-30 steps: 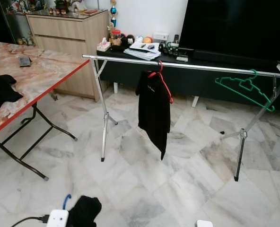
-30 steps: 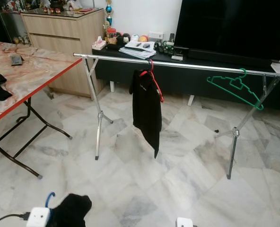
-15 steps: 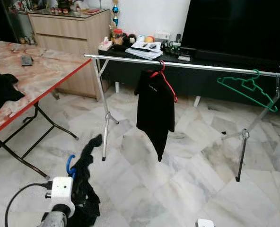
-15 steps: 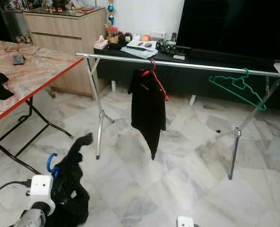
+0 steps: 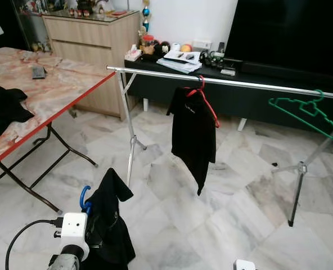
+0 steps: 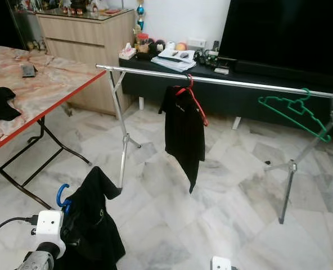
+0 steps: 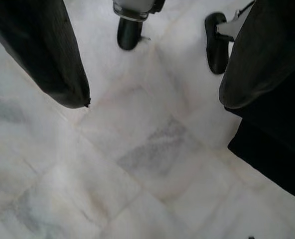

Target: Hang hanger

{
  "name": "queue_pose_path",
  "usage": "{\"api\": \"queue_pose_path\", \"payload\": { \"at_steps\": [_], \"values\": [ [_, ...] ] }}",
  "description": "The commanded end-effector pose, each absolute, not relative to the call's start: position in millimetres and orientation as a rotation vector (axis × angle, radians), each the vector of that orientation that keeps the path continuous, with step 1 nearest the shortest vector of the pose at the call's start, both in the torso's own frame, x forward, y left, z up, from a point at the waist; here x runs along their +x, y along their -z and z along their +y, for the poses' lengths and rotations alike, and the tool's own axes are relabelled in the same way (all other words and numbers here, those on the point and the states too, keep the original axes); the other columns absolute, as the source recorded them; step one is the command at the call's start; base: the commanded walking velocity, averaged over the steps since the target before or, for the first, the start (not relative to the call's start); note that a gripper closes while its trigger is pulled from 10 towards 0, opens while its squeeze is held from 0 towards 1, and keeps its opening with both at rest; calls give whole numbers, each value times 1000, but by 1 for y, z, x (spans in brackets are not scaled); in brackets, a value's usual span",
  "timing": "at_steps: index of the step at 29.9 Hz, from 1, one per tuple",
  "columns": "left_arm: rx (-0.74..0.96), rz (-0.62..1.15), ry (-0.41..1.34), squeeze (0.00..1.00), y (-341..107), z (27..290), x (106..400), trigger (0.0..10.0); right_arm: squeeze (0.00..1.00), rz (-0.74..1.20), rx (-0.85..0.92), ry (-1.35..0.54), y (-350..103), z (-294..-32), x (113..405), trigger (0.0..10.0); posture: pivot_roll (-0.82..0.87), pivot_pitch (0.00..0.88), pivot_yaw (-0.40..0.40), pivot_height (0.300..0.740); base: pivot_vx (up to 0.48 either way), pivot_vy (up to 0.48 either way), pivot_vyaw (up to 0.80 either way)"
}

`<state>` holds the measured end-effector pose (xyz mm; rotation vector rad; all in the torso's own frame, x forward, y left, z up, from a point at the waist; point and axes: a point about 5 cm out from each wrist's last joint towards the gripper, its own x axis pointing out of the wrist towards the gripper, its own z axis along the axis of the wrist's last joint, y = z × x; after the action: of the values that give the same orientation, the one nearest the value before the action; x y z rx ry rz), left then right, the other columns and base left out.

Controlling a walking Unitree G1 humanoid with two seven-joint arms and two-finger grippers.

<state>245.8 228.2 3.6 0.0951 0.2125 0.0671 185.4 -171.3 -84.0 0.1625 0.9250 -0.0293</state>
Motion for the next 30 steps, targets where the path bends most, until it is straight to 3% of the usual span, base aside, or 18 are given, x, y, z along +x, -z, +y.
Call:
{"api": "queue_pose_path", "payload": {
  "at_steps": [1,30],
  "values": [
    [93,172,-50,0,-12,224,253,10000,0,923,161,59,84,-178,183,10000,149,0,-32,740,304,0,0],
    [94,180,-31,0,-13,221,256,10000,0,927,148,53,85,-180,182,10000,153,0,-36,740,309,0,0]
  ]
}}
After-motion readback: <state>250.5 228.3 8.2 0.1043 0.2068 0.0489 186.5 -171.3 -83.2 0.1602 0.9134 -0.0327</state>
